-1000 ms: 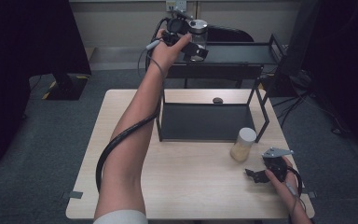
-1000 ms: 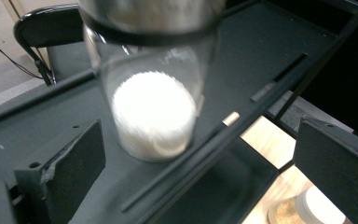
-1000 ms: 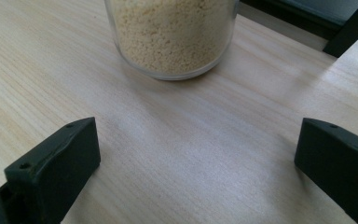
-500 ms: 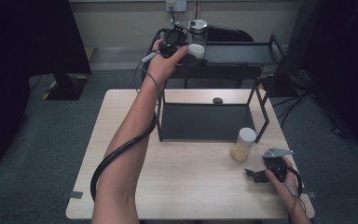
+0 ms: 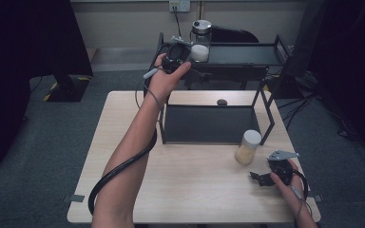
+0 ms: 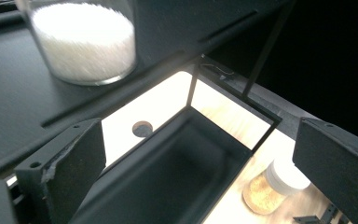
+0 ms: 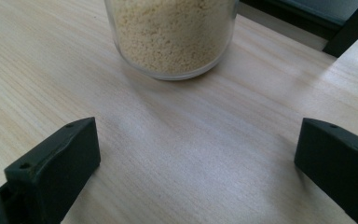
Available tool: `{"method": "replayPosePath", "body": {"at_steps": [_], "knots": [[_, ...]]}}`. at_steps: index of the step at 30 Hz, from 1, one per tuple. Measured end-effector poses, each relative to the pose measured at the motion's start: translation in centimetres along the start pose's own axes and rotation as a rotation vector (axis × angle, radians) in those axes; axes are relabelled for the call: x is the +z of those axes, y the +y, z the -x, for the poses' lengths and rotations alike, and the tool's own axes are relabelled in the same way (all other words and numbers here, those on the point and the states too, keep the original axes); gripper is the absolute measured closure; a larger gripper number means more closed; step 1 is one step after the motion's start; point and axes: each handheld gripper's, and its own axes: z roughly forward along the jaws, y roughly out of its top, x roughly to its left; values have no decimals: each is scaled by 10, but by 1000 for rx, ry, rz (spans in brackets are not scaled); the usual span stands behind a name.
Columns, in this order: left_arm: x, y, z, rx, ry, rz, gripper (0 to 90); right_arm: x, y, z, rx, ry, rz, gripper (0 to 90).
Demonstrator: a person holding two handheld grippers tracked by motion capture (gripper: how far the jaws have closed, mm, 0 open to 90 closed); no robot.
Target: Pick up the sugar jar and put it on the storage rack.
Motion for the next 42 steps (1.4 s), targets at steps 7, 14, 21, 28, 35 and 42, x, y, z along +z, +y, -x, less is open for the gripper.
{"method": "replayPosePath", "body": {"at_steps": [7,14,21,28,35,42], "knots": [[3,-16,0,-1,-14,9,20,0,0,0,-1,0,0,0],[8,-35,-3,3,-32,2,19,0,0,0,0,0,1,0],[15,-46,-2,27,-47,-23,20,0,0,0,-1,0,1,0],[20,-59,-1,28,-64,-25,20,0,0,0,-1,0,1,0],[25,-73,-3,34,-75,-34,20,0,0,0,-1,-1,1,0],[27,-91,-5,22,-81,-39,20,0,0,0,-1,0,1,0]]}}
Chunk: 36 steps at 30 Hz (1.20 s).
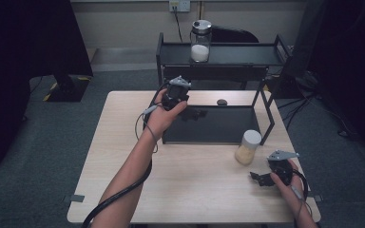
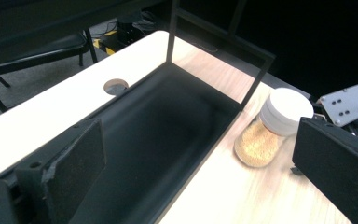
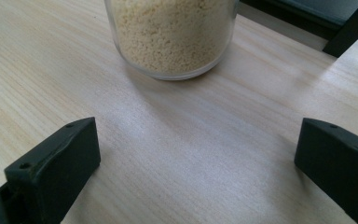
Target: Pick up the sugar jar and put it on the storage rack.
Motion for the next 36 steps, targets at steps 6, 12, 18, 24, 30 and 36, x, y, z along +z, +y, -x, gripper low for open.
{"method": "replayPosePath", "body": {"at_steps": [6,12,18,24,30,36], "knots": [[1,-16,0,-2,-14,3,20,0,0,0,-1,0,-1,0],[1,-33,-1,-10,-18,8,20,0,0,0,0,0,-1,0],[3,-46,-2,-16,-23,7,20,0,0,0,0,0,-1,0],[4,-62,-1,-17,-18,4,20,0,0,0,0,0,0,0],[6,-79,-1,-18,-22,-10,20,0,0,0,-1,0,0,0],[9,-93,1,-20,-21,-14,20,0,0,0,1,1,-3,0]]}}
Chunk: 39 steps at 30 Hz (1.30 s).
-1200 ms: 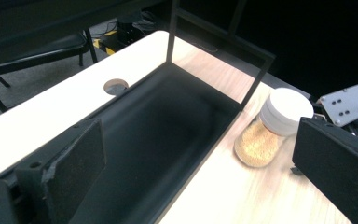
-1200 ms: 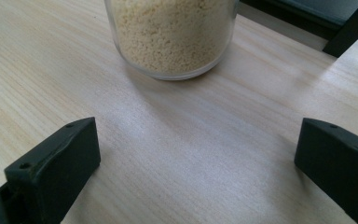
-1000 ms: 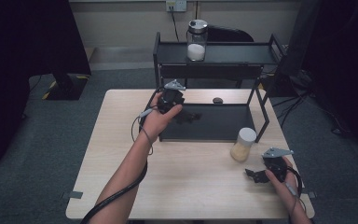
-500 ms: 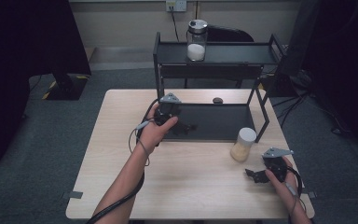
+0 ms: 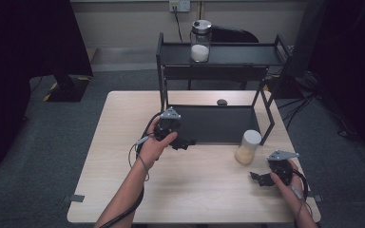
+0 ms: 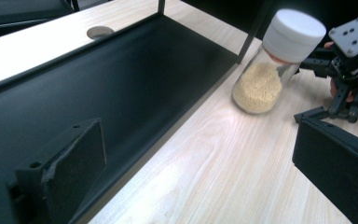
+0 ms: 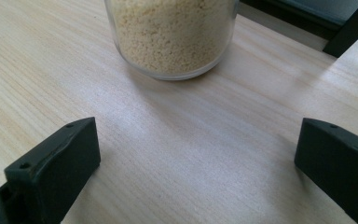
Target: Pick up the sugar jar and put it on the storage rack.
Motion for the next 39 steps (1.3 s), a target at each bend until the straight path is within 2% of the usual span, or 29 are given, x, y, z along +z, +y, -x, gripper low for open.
{"method": "replayPosePath", "body": {"at_steps": [2,4,8,16,20,24,33,39], "knots": [[1,-4,1,6,2,0,20,0,0,0,0,0,0,0],[2,-8,4,23,21,-8,20,0,0,0,1,0,0,0],[5,-17,4,36,14,-19,20,0,0,0,0,0,0,0],[8,-39,3,12,6,-18,20,0,0,0,1,0,0,0],[9,-46,3,14,5,-32,20,0,0,0,0,1,0,0],[10,-50,6,24,15,-52,20,0,0,0,0,0,0,0],[8,-73,6,-3,36,-62,20,0,0,0,0,0,0,0],[6,-86,7,-11,49,-90,20,0,0,0,0,1,0,0]]}}
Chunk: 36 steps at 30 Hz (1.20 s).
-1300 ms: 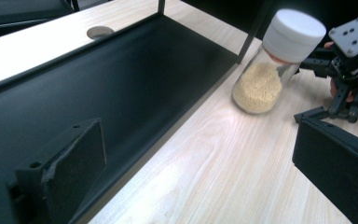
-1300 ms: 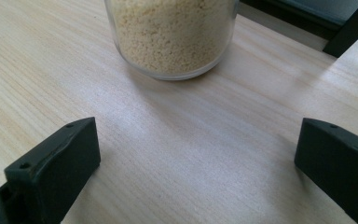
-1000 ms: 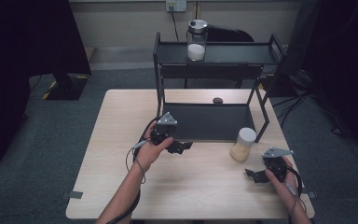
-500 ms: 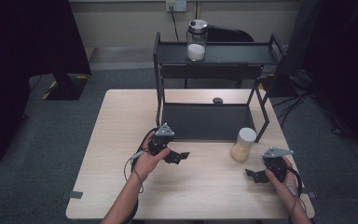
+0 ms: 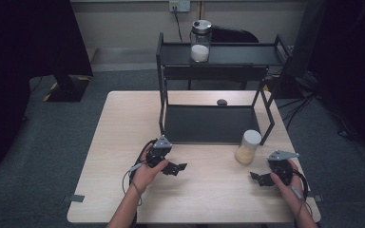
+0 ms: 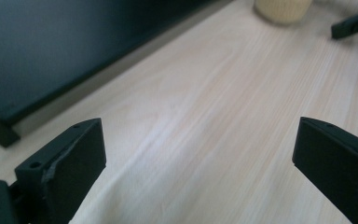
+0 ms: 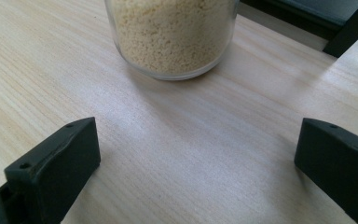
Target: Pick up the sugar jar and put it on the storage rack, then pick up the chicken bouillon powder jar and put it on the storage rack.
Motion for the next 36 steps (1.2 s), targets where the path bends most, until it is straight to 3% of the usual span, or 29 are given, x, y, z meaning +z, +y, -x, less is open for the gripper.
{"method": "replayPosePath", "body": {"at_steps": [12,21,24,25,36], "knots": [[-5,-21,4,-5,36,-37,20,0,0,0,0,0,0,0],[-8,-30,15,40,86,-79,21,0,0,0,1,0,0,0],[-8,-30,19,73,99,-90,19,0,0,0,1,1,0,0],[-7,-31,22,106,103,-96,8,0,0,0,0,0,0,0],[-7,-31,22,107,100,-96,0,0,0,0,-3,5,0,0]]}}
